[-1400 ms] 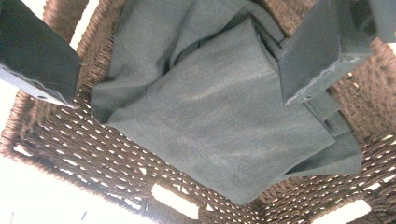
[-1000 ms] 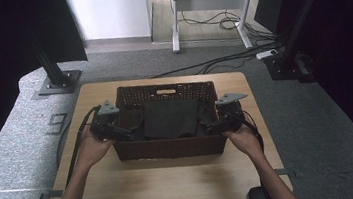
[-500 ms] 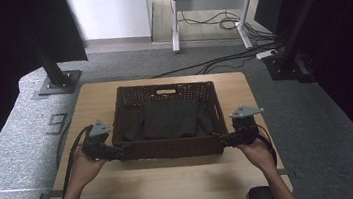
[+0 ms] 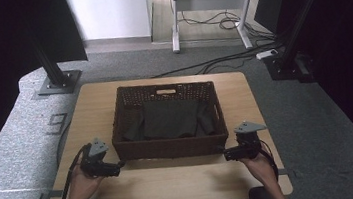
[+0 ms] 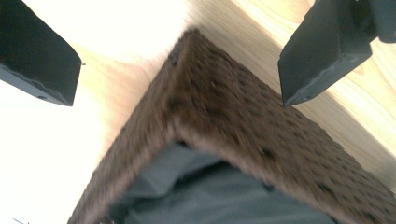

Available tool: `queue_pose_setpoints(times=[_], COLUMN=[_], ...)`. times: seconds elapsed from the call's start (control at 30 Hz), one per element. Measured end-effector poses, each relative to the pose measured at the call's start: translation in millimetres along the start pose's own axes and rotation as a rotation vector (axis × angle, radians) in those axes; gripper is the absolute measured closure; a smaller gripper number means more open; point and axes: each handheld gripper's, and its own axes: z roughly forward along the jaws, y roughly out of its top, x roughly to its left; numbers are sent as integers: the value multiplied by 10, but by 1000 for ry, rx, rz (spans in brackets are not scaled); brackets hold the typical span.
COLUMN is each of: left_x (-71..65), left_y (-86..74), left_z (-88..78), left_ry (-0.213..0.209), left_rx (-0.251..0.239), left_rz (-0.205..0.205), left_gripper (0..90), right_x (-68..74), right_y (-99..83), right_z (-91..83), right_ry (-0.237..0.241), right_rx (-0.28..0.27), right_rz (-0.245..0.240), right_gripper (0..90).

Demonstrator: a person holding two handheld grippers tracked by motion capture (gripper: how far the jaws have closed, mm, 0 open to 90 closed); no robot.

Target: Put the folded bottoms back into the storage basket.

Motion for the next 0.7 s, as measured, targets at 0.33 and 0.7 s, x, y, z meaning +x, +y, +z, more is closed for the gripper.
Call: queue_pose_setpoints(times=[0.33, 0.7], left_x=[-14, -2], left_y=[-281, -391], left_z=[274, 438], left_ry=[-28, -51], left_rx=[52, 126], left_rz=[-19, -52], left_gripper=[0, 0], right_x=[-60, -92], right_y=[-393, -620], right_z=[235, 414], right_ry=[-25, -26], right_rx=[76, 142], right_rz=[19, 21], right_gripper=[4, 0])
